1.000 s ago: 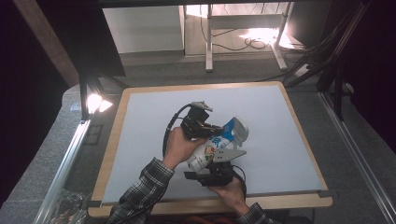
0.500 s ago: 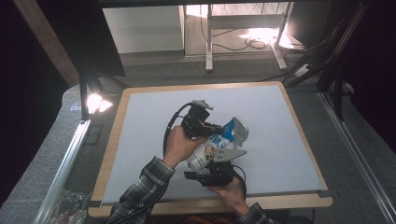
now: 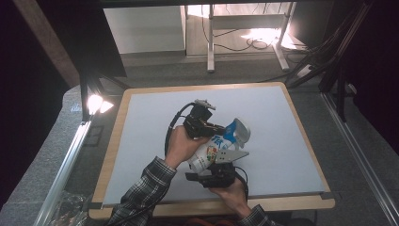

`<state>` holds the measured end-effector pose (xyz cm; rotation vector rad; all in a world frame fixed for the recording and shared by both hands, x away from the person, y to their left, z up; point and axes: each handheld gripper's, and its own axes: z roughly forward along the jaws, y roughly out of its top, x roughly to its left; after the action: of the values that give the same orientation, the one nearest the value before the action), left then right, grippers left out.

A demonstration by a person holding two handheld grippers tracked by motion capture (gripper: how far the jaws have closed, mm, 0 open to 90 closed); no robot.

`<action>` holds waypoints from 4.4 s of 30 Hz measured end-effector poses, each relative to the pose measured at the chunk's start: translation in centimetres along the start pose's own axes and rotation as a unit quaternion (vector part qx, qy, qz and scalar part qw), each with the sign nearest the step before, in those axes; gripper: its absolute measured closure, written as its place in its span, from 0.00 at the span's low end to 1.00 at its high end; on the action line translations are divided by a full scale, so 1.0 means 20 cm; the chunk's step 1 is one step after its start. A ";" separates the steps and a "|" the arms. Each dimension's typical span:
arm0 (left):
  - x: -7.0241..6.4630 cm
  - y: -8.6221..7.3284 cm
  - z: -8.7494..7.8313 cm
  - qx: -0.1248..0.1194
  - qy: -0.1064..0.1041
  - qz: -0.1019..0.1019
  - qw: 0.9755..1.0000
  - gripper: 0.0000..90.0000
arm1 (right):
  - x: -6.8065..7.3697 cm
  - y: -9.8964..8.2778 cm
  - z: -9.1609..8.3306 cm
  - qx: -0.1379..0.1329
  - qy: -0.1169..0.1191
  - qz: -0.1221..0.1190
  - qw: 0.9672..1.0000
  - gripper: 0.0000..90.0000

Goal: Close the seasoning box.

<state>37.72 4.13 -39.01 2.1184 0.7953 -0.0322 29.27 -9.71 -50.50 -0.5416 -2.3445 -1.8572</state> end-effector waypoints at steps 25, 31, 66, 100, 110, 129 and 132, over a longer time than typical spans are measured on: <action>0.00 0.01 0.00 0.006 -0.001 0.000 1.000 0.95 | 0.01 0.01 0.00 0.000 0.000 -0.001 1.000 0.61; 0.00 0.01 0.00 0.006 -0.001 -0.002 1.000 0.95 | 0.01 0.01 0.00 -0.002 0.000 0.000 1.000 0.61; -0.01 0.04 0.01 0.004 -0.002 -0.002 1.000 0.95 | 0.02 0.01 0.00 -0.008 0.006 0.015 1.000 0.60; -0.01 0.04 0.01 0.011 -0.006 -0.002 1.000 0.95 | 0.02 0.02 0.00 -0.007 0.007 0.010 1.000 0.60; -0.02 0.04 0.01 0.019 -0.004 0.003 1.000 1.00 | 0.02 0.01 0.01 -0.006 0.006 0.006 1.000 0.60; -0.04 0.05 0.01 0.019 0.006 0.009 1.000 1.00 | 0.02 0.02 0.00 -0.007 0.008 0.009 1.000 0.59; -0.04 0.06 0.01 0.020 0.006 0.009 1.000 1.00 | 0.02 0.02 0.00 -0.008 0.009 0.010 1.000 0.59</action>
<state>37.82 3.04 -38.09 2.1653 0.7896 -0.0267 28.97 -9.46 -50.10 -0.5467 -2.3070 -1.8660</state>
